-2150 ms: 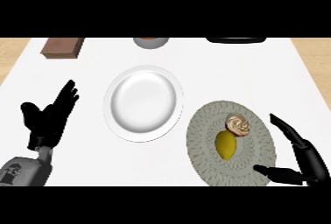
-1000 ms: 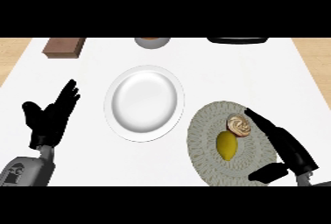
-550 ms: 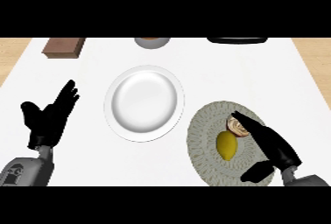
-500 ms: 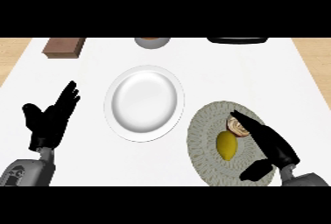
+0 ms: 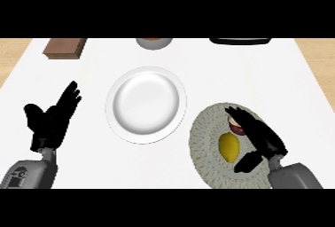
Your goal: Pick the lemon from the placemat and place it in the plate
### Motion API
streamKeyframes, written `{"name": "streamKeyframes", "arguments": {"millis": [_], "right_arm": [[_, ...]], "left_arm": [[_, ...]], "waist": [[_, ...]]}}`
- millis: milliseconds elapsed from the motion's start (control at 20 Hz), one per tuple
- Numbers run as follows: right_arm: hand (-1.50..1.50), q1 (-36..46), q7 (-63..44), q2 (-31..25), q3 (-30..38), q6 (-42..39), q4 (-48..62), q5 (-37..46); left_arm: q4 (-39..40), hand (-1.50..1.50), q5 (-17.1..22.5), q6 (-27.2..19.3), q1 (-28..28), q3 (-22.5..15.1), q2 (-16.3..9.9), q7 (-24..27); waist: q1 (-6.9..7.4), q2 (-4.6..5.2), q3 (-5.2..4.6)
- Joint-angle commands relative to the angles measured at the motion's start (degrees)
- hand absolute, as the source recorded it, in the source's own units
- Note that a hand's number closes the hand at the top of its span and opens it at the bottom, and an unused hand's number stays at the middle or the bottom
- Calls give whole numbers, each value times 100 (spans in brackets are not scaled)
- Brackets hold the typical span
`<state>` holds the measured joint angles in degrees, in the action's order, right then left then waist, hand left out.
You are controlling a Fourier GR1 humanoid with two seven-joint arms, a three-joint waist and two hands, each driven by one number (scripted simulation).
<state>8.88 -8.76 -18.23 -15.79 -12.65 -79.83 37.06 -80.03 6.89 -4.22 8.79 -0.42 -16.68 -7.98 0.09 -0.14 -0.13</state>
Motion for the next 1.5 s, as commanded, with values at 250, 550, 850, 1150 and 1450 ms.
{"name": "streamKeyframes", "arguments": {"millis": [250, 550, 850, 1150, 1450], "right_arm": [[-150, 164, 445, 136, 10, -162, 789, 448], [150, 425, 647, 430, -322, -234, 885, 727], [150, -81, 823, 564, -242, 31, 590, 726], [150, 782, -560, 1786, -2312, 500, 477, 1018], [150, 1822, -1718, 1814, -3470, 1348, 169, 1094]], "left_arm": [[99, 0, -356, -90, 186, 22, 269, -37], [-78, 0, -295, 76, -96, 87, 249, -3], [-154, 0, -199, 226, -75, 336, 118, -56], [-63, 0, -253, 293, 261, 43, 323, -140], [73, 0, -339, 290, 591, -120, 425, -307]], "waist": [[-15, 18, 14], [22, 16, 14], [-11, 11, 13], [475, 53, 18], [679, 45, 17]]}}
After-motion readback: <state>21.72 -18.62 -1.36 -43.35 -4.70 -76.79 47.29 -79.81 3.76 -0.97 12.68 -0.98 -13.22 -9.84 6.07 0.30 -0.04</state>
